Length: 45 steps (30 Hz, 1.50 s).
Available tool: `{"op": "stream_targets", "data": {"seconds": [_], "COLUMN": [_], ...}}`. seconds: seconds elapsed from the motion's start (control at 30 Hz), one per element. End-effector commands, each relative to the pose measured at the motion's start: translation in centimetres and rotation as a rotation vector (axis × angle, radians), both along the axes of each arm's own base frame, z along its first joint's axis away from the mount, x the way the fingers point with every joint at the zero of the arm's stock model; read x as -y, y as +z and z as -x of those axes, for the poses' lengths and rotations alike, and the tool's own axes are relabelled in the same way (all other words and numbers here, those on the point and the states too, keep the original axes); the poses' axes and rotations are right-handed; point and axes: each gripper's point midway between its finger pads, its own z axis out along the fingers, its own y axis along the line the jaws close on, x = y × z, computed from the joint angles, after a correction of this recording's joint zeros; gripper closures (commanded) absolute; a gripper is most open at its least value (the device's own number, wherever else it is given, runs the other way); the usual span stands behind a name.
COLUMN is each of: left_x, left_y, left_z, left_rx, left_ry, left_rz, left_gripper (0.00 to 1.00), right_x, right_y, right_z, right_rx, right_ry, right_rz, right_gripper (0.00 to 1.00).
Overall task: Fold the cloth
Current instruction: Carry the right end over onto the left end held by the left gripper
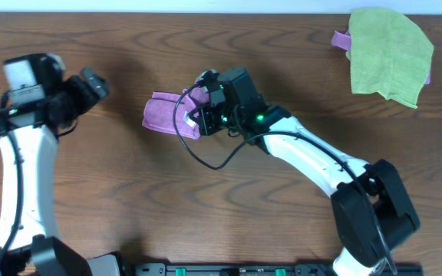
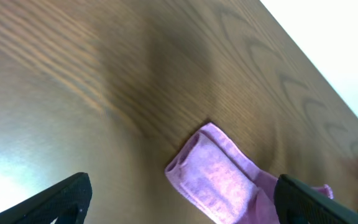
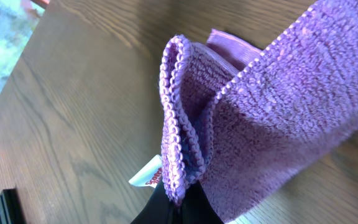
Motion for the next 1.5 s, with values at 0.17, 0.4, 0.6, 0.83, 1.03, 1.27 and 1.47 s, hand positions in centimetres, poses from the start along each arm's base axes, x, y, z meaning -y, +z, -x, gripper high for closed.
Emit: {"op": "stream_targets", "data": {"seconds": [0.17,0.4,0.6,0.83,1.03,1.27,1.47], "left_x": [-0.2,-0.2,-0.2,-0.2,-0.2,-0.2,0.0], "left_y": [1.1,1.1,1.0,1.0,1.0,0.9,0.3], "left_z": [0.9,0.9,0.9,0.9,1.0,1.0,1.4], "left_rx": [0.024,0.024,0.024,0.022,0.022,0.019,0.002], "left_ry": [-0.030,-0.034,-0.043,-0.043,-0.045,-0.046,-0.052], "left_rz": [0.009,0.007,-0.005,-0.005,-0.007,-0.005,-0.003], "left_gripper": [0.05,0.05,0.05,0.05,0.05,0.05,0.05], "right_x": [-3.4,-5.4,-7.7,-9.1,-9.4,-9.9,-10.8], "right_y": [-1.0,-2.6,-2.6,-1.0,-1.8,-4.0,-5.4], "right_z": [-1.0,-1.5,-0.7,-0.7,-0.6,-0.5,-0.8], "right_rx": [-0.005,-0.042,-0.035,0.017,0.006,-0.053,-0.077], "right_ry": [0.061,0.100,0.162,0.193,0.201,0.198,0.207], "right_rz": [0.013,0.007,-0.002,-0.025,-0.024,-0.036,-0.055], "right_gripper": [0.99,0.99,0.99,0.99,0.99,0.99,0.99]}}
